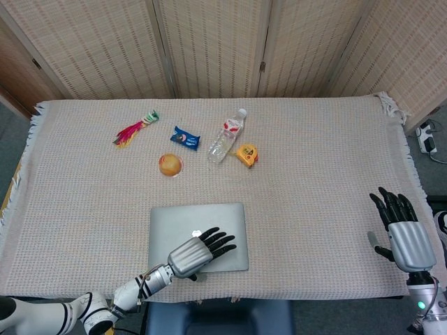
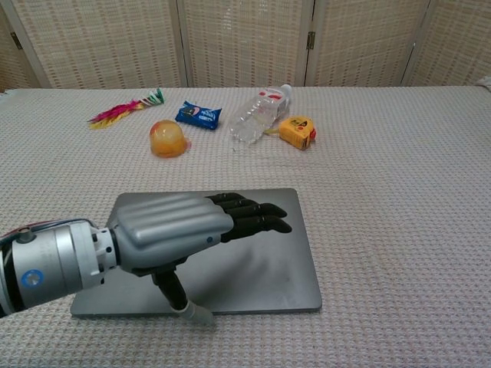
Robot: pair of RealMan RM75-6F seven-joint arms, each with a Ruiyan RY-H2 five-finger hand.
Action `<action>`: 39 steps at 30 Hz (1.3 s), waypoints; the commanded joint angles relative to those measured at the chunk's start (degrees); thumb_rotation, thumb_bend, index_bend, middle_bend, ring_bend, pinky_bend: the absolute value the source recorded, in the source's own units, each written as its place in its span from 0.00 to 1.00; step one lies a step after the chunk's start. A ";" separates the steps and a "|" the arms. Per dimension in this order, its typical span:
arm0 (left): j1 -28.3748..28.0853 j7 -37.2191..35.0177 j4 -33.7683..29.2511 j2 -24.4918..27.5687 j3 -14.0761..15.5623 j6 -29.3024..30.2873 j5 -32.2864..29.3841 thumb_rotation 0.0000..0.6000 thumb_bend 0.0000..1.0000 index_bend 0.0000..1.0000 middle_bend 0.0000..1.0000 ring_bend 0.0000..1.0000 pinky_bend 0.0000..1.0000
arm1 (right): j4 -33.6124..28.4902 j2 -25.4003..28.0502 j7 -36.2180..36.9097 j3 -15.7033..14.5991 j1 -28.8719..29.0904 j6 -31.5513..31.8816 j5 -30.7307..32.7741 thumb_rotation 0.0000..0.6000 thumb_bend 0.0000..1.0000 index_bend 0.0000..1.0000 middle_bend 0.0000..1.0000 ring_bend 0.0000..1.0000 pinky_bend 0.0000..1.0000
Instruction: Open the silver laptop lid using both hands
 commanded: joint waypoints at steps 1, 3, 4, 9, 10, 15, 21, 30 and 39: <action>-0.16 1.28 0.76 -1.00 0.18 -0.22 -0.99 1.00 0.19 0.06 0.03 0.00 0.00 | 0.21 -0.08 0.22 -0.03 0.00 0.00 0.02 1.00 0.43 0.00 0.00 0.04 0.00; -0.12 1.77 1.00 -1.43 0.32 -0.29 -1.74 1.00 0.19 0.06 0.03 0.00 0.00 | 0.38 -0.09 0.35 -0.05 0.00 -0.07 0.14 1.00 0.43 0.00 0.00 0.05 0.00; -0.10 2.00 1.17 -1.61 0.37 -0.24 -1.99 1.00 0.19 0.06 0.03 0.00 0.00 | 0.44 -0.10 0.44 -0.05 0.00 -0.08 0.16 1.00 0.43 0.00 0.00 0.05 0.00; 0.04 3.09 1.97 -2.23 0.68 -0.08 -3.38 1.00 0.19 0.06 0.03 0.00 0.00 | 0.81 -0.30 0.84 -0.07 0.07 -0.05 0.04 1.00 0.43 0.00 0.00 0.05 0.00; 0.04 3.13 2.10 -2.30 0.73 -0.07 -3.59 1.00 0.19 0.06 0.03 0.00 0.00 | 0.87 -0.33 0.87 -0.08 0.09 -0.06 0.02 1.00 0.43 0.00 0.00 0.05 0.00; 0.00 3.42 2.86 -2.63 0.84 0.09 -4.67 1.00 0.19 0.06 0.03 0.00 0.00 | 1.03 -0.50 1.03 -0.06 0.18 -0.04 -0.03 1.00 0.43 0.00 0.00 0.05 0.00; 0.12 3.19 3.42 -2.69 1.22 0.91 -5.08 1.00 0.21 0.07 0.03 0.00 0.00 | 0.88 -0.43 0.90 -0.16 0.07 0.24 -0.20 1.00 0.43 0.00 0.00 0.04 0.00; 1.13 0.73 4.85 -2.92 2.78 3.63 -4.07 1.00 0.38 0.09 0.06 0.01 0.00 | 0.59 -0.44 0.61 -0.33 0.11 0.36 -0.61 1.00 0.43 0.00 0.00 0.04 0.00; 2.61 -1.77 8.55 -4.13 3.79 7.55 -2.63 1.00 0.47 0.12 0.09 0.03 0.00 | 0.52 -0.78 0.72 -0.73 0.20 0.86 -1.95 1.00 0.43 0.00 0.00 0.05 0.00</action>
